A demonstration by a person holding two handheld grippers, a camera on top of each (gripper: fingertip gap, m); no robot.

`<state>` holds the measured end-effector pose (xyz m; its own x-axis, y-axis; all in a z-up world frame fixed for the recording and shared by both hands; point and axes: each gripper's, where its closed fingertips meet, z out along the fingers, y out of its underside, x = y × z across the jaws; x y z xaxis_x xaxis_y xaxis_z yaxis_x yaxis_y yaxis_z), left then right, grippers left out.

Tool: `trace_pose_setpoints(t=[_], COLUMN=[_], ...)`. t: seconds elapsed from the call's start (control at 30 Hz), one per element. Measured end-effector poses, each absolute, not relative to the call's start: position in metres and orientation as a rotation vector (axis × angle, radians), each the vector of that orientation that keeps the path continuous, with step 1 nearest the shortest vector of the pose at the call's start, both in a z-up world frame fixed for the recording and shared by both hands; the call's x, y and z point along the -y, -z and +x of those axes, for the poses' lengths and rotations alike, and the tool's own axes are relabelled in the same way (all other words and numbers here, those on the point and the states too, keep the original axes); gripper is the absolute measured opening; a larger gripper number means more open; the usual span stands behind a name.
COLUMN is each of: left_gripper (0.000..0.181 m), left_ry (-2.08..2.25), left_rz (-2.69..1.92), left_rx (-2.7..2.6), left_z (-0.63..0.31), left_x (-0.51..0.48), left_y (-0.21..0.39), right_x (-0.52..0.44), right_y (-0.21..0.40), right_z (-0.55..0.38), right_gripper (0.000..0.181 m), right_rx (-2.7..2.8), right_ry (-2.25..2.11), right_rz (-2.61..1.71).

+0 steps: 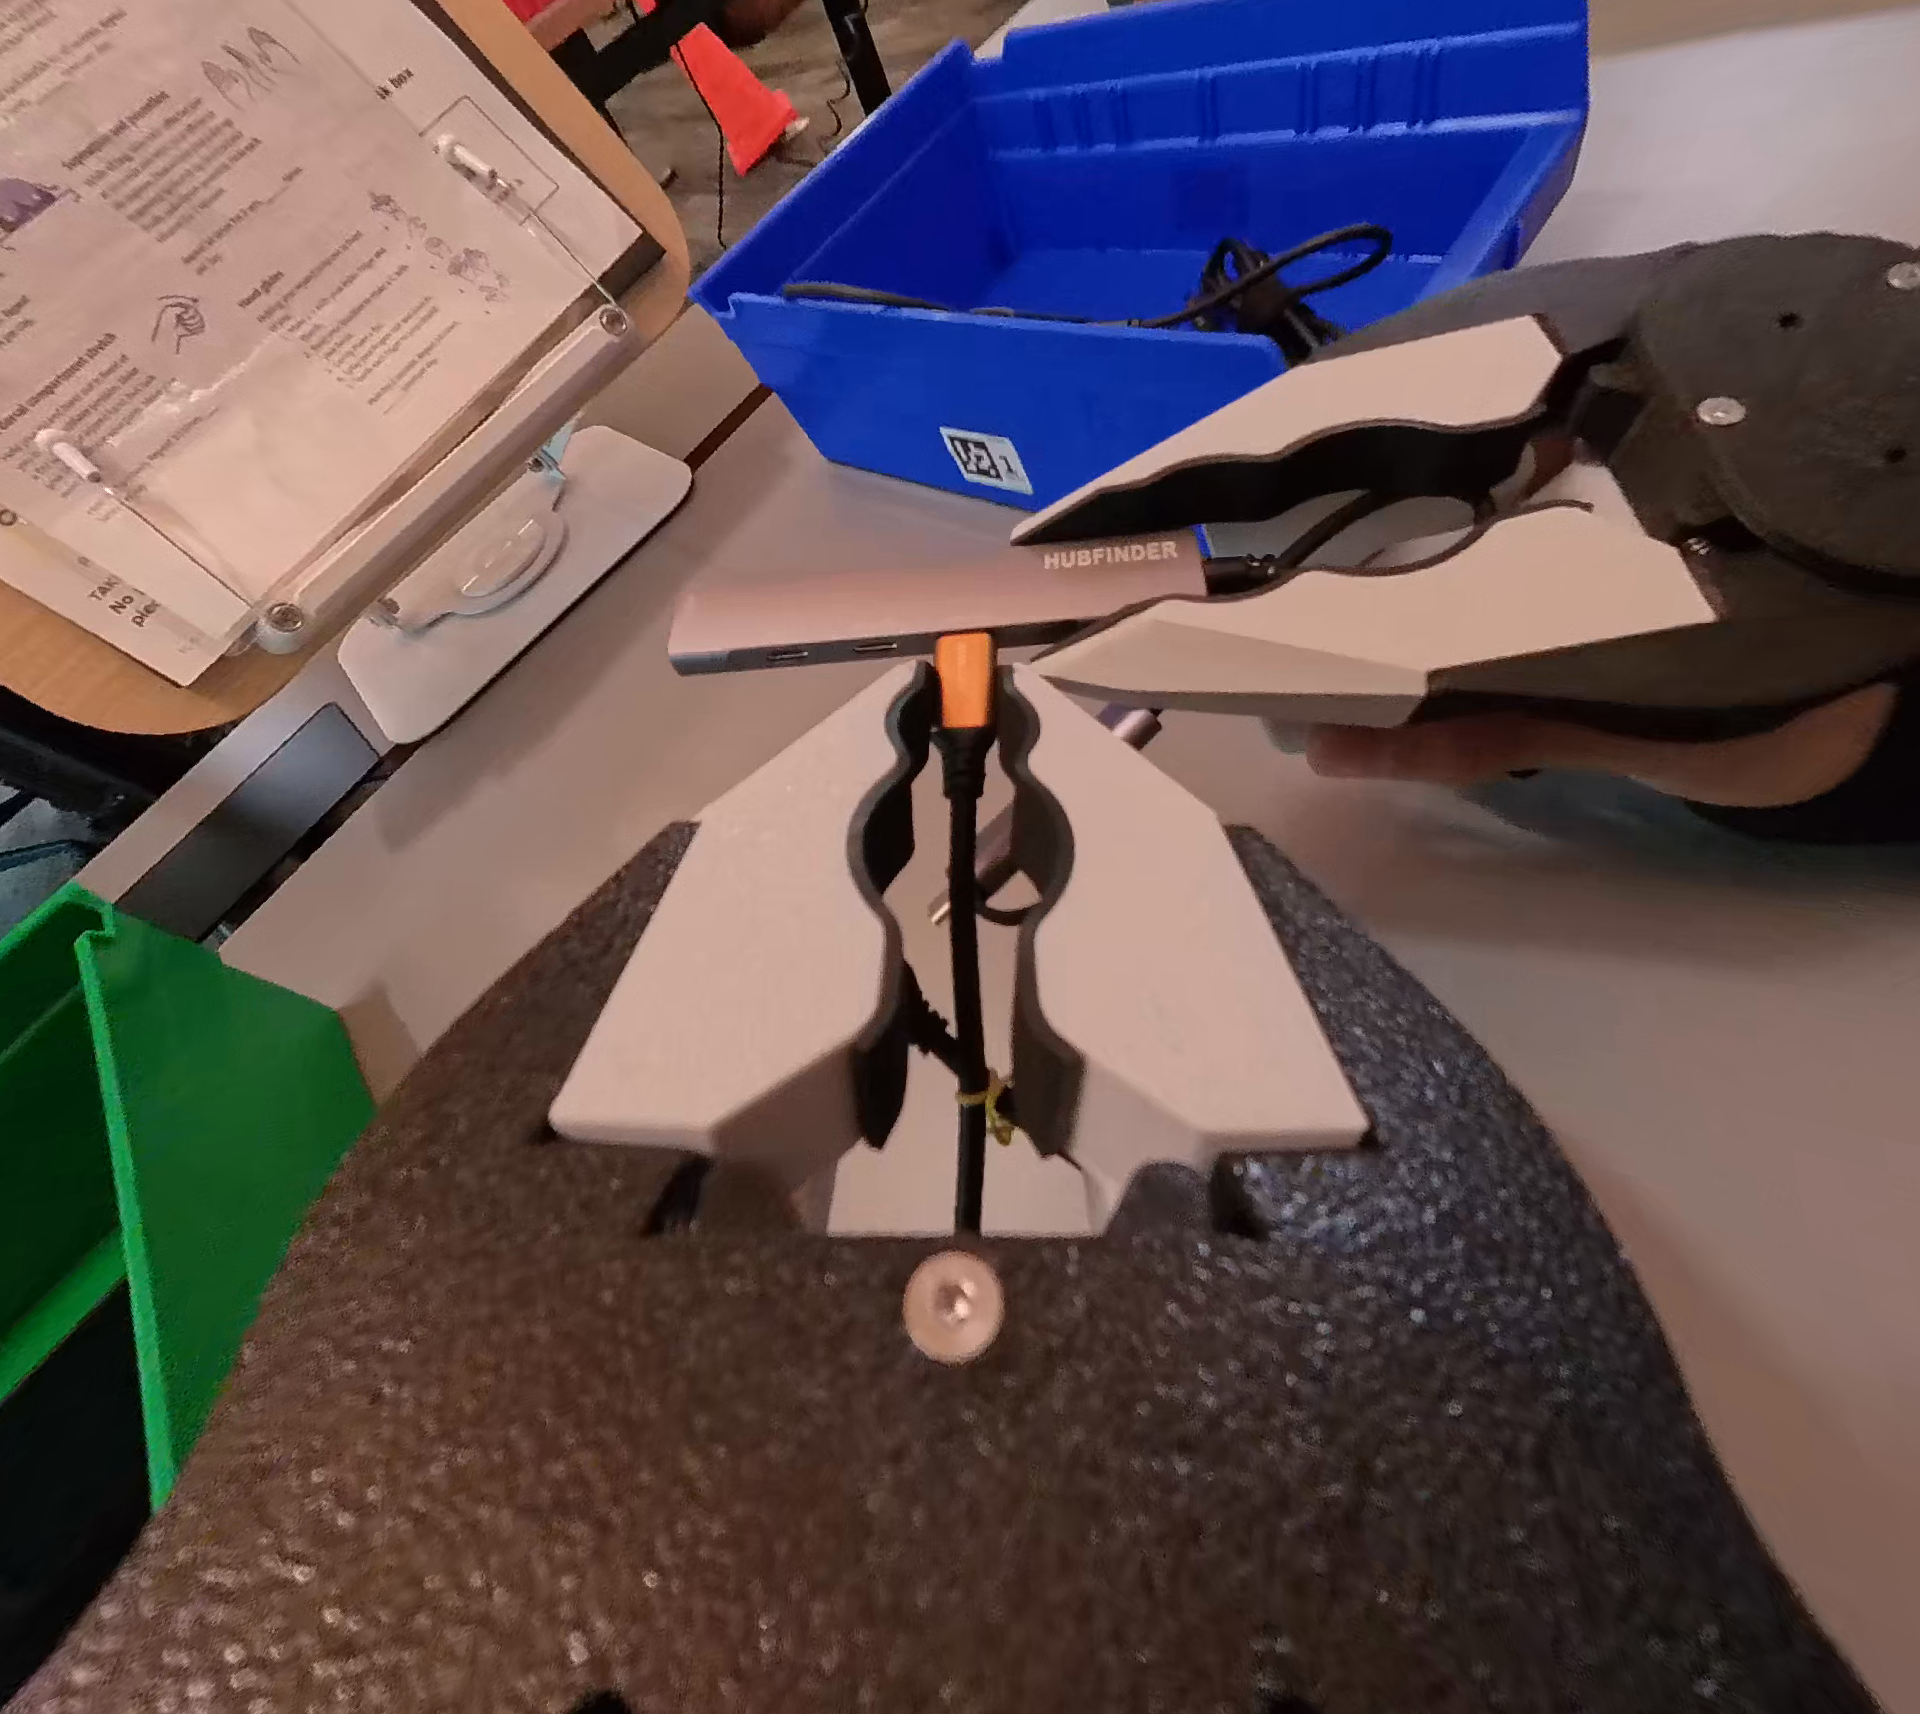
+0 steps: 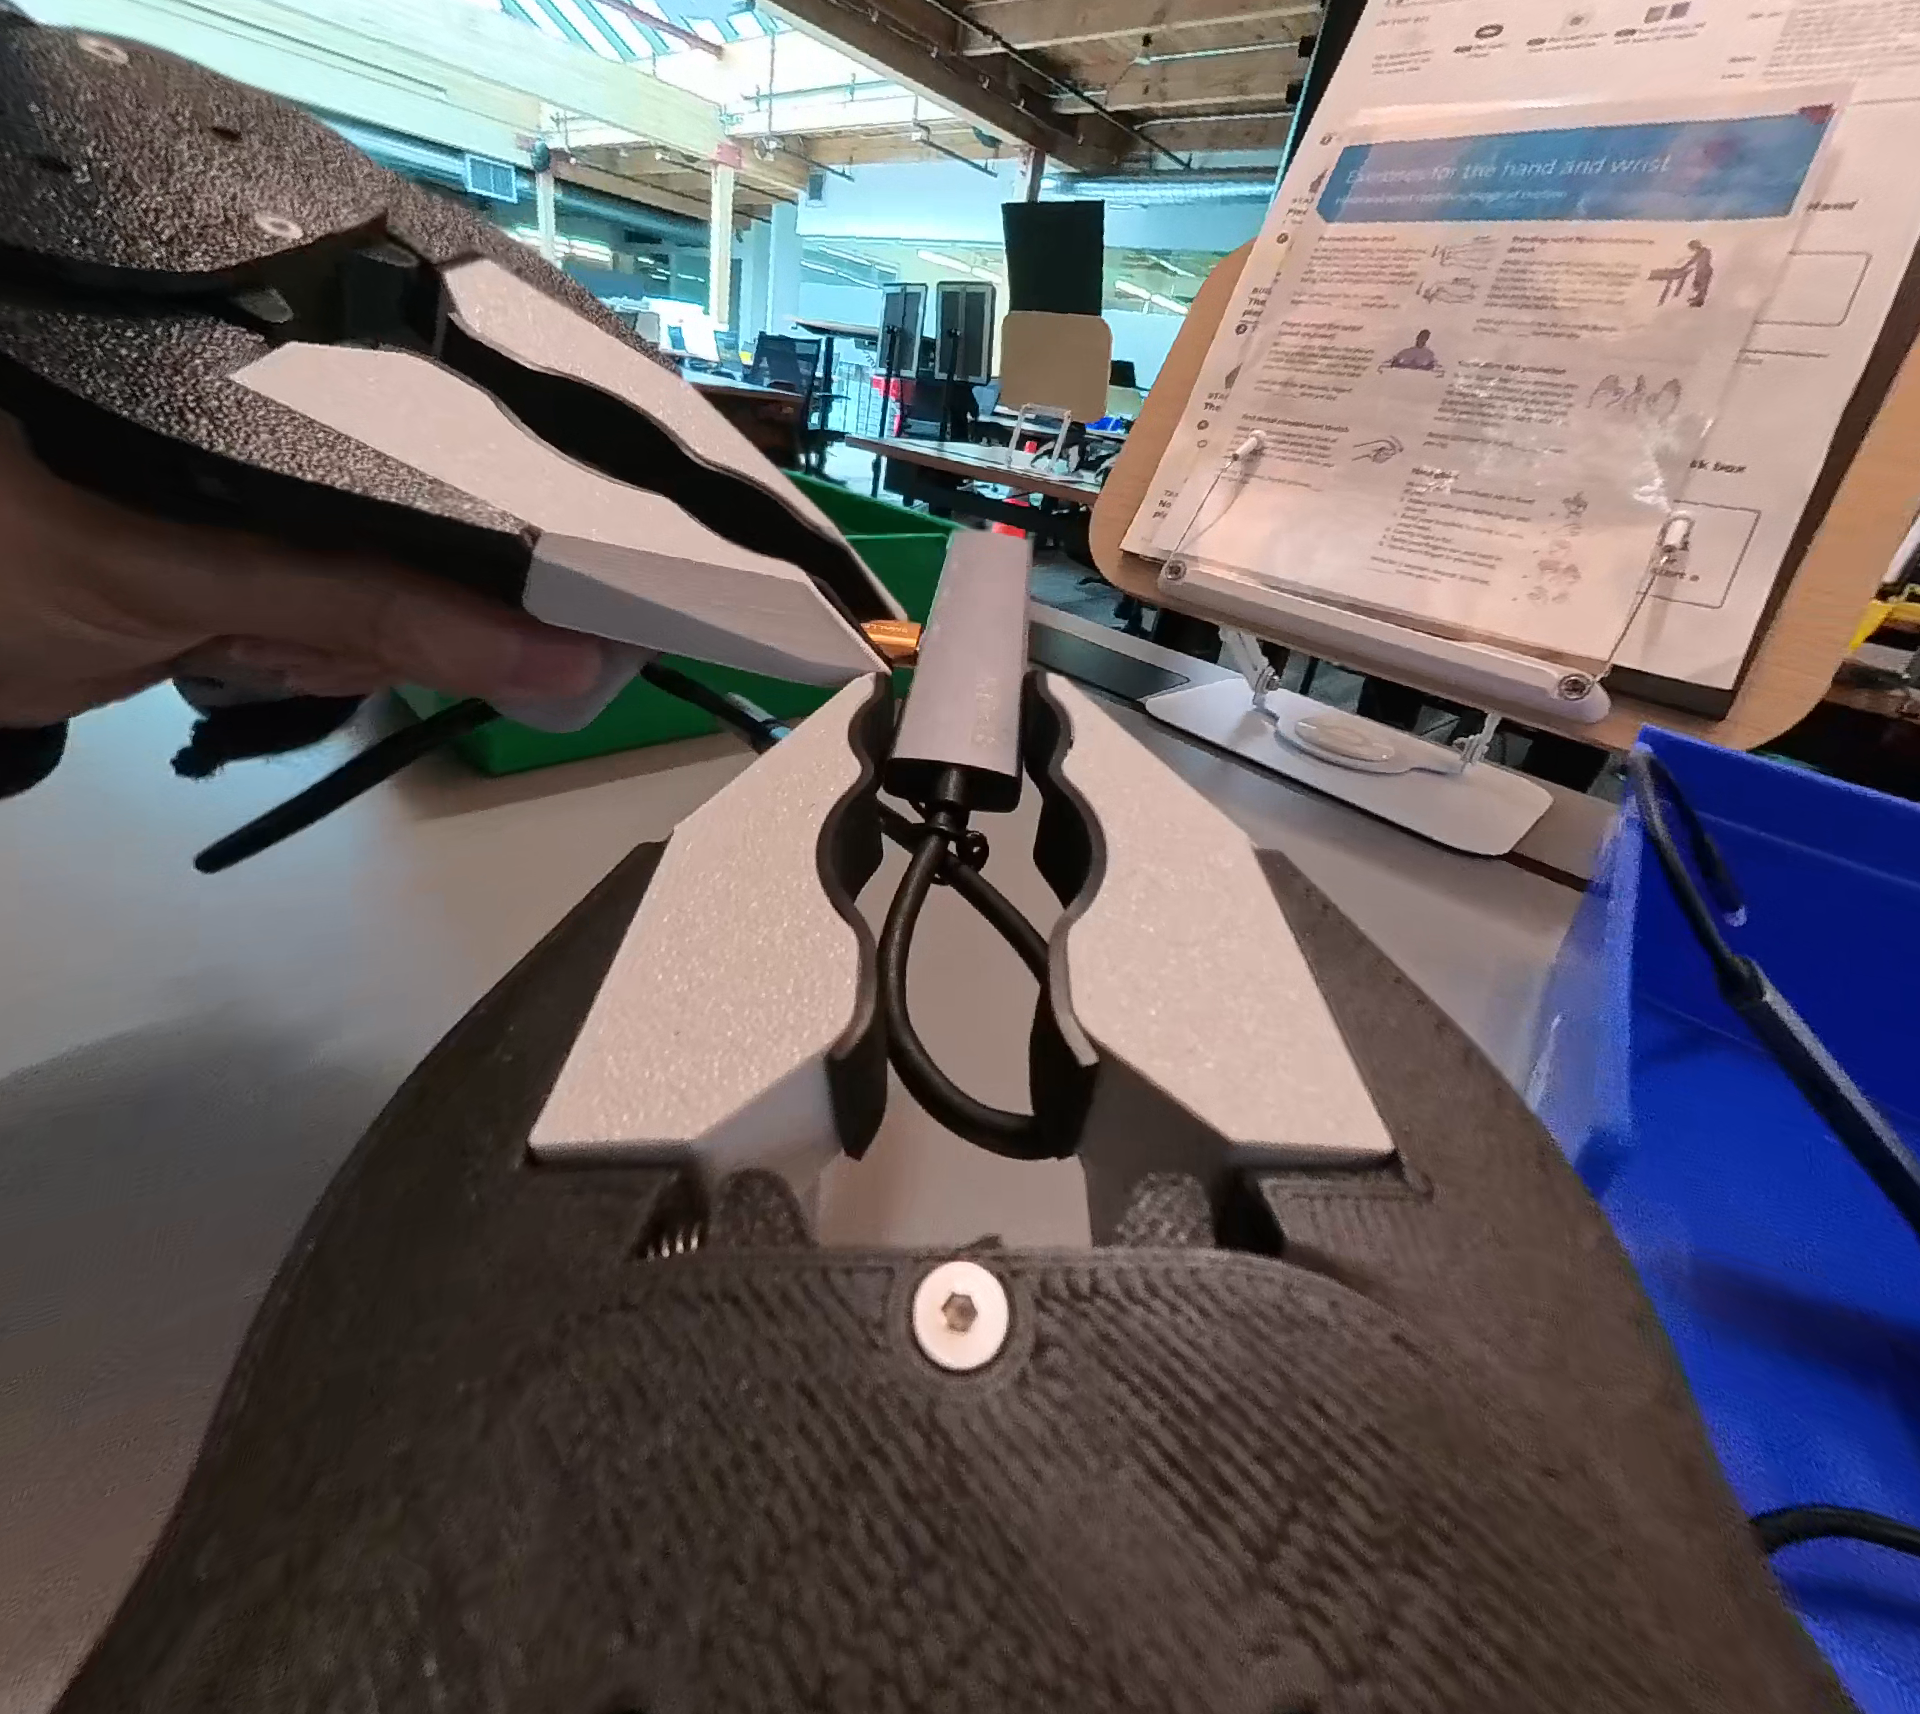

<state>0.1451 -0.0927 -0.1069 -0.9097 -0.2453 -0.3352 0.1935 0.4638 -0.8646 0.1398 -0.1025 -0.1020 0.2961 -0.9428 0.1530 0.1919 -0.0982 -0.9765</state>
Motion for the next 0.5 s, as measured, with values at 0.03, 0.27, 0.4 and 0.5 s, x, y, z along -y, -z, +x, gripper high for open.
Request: trace_pose_setpoints(t=[0.03, 0.27, 0.4, 0.5], left_gripper=[0.009, 0.027, 0.035, 0.041], left_ry=[1.452, 1.556, 1.46, 1.12], left_rz=[-0.042, -0.049, -0.362, -0.538], left_rx=[-2.292, -2.194, -2.156, -2.234], left_z=[0.144, 0.145, 0.208, 0.263], left_x=[0.094, 0.074, 0.002, -0.064], left_y=[0.106, 0.069, 0.04, 0.065], right_x=[0.104, 0.122, 0.136, 0.143], right_y=[0.101, 0.104, 0.098, 0.096], right_z=[0.14, 0.142, 0.14, 0.139], right_gripper=[0.024, 0.024, 0.024, 0.024], right_rx=[-0.789, -0.867, -0.907, -0.926], right_ry=[1.146, 1.165, 1.074, 1.039], right_rz=[-1.292, -1.227, -1.095, -1.04])
